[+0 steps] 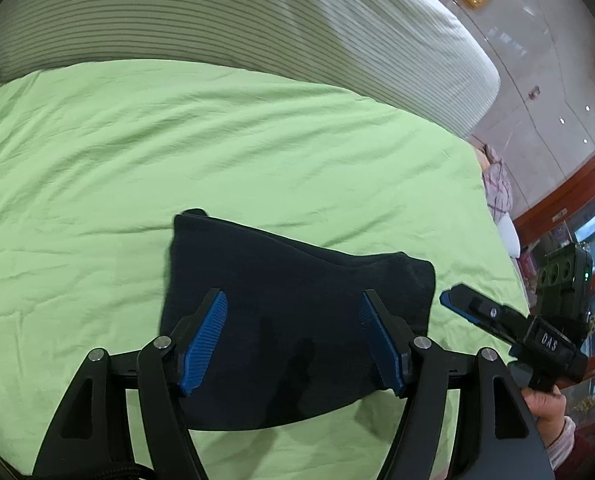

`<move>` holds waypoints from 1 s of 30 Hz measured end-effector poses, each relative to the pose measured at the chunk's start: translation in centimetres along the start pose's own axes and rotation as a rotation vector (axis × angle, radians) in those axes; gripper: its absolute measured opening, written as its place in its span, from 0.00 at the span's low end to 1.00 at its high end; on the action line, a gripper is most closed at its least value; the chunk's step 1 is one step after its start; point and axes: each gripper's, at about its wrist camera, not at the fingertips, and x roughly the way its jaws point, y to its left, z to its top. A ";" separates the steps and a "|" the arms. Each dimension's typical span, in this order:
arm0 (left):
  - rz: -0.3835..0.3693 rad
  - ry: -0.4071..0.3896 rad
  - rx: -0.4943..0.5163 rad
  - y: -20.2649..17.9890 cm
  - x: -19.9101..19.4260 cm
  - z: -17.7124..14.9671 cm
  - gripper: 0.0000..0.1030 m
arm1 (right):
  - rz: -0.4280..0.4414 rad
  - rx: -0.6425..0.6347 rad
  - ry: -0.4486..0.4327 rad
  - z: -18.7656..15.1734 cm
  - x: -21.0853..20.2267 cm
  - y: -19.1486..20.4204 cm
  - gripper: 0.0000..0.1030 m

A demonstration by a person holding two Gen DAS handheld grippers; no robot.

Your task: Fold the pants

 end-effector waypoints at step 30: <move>0.054 0.156 -0.132 6.9 5.2 -0.8 0.70 | -0.010 0.049 0.111 -2.0 3.9 -2.8 0.75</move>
